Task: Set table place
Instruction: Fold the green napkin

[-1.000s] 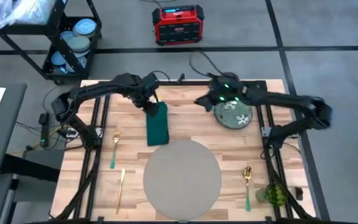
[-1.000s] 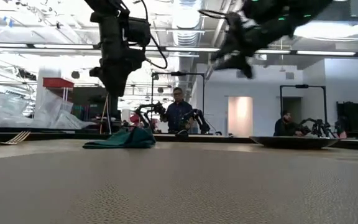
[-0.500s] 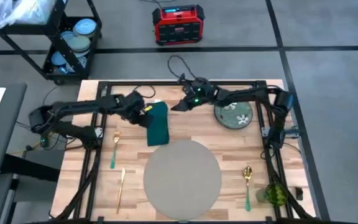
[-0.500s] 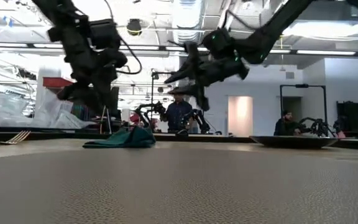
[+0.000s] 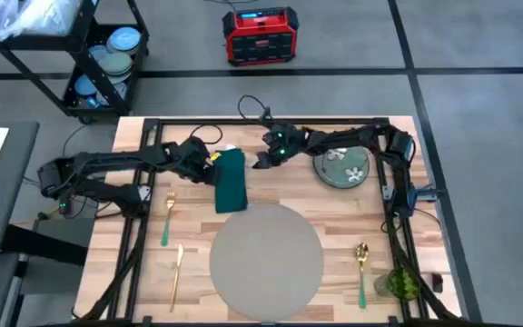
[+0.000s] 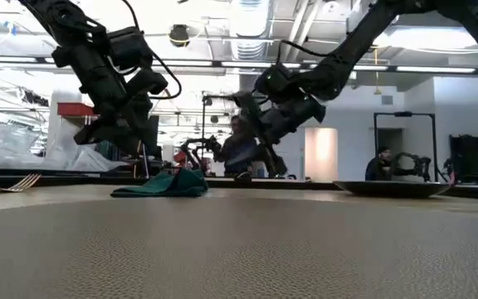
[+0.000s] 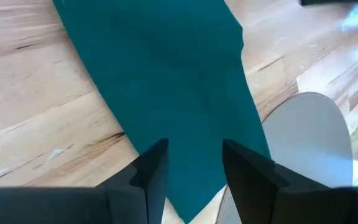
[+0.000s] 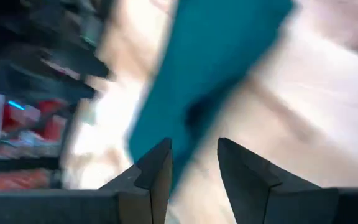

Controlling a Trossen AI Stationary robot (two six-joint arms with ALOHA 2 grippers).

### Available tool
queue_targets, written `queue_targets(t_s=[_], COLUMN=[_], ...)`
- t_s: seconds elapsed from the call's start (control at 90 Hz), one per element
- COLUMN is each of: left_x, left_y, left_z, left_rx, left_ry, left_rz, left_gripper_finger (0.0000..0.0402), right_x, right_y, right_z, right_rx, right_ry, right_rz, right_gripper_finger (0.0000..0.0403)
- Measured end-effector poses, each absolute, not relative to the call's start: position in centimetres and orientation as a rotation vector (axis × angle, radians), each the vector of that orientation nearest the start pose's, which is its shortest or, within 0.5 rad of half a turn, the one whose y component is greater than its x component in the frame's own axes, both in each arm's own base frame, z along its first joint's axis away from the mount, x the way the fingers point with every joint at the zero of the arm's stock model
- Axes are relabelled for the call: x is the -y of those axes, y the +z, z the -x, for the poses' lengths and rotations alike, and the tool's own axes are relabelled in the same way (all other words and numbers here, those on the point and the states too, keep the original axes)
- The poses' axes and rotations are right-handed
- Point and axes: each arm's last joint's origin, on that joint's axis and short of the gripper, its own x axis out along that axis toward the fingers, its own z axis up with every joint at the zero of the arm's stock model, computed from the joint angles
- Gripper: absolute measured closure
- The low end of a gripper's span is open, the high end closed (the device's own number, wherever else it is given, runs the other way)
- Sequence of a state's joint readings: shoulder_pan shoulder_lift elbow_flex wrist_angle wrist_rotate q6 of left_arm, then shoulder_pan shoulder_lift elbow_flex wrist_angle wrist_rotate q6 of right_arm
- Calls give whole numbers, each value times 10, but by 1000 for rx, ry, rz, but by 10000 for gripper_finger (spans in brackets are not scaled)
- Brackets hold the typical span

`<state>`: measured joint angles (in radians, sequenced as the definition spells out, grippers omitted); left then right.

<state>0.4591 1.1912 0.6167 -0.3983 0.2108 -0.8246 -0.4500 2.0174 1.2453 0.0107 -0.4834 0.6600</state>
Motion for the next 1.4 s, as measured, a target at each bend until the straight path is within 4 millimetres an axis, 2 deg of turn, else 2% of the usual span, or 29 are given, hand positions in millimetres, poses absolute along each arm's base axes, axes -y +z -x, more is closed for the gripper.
queue_targets(t_s=[0.1, 0.222, 0.378, 0.422, 0.467, 0.711, 0.933, 1.022, 1.133, 1.256, 1.4], left_x=[-90, -90, -90, -90, -90, -89, -98, -106, -113, -120, -124], left_y=[187, 187, 187, 187, 187, 187, 183, 170, 156, 159, 163], left_z=[-195, -195, -195, -195, -195, -196, -201, -204, -213, -230, -248], left_rx=[-788, -788, -790, -790, -790, -788, -751, -784, -884, -935, -1063], left_ry=[607, 608, 602, 598, 599, 588, 622, 664, 632, 572, 591], left_rz=[1079, 1080, 1069, 1062, 1062, 1093, 1088, 1108, 1113, 1052, 874], left_gripper_finger=[269, 269, 269, 269, 269, 269, 273, 291, 337, 392, 400], right_x=[175, 184, 189, 189, 189, 187, 166, 158, 156, 157, 159], right_y=[162, 181, 156, 153, 156, 167, 182, 189, 196, 203, 208], right_z=[-391, -398, -394, -400, -406, -411, -417, -417, -419, -421, -416], right_rx=[-652, -603, -703, -677, -634, -672, -858, -936, -946, -943, -996], right_ry=[-272, -314, -363, -357, -331, -340, -250, -224, -207, -203, -197], right_rz=[-854, -802, -925, -944, -956, -976, -824, -781, -754, -747, -727], right_gripper_finger=[284, 284, 284, 284, 285, 284, 284, 284, 285, 285, 285])
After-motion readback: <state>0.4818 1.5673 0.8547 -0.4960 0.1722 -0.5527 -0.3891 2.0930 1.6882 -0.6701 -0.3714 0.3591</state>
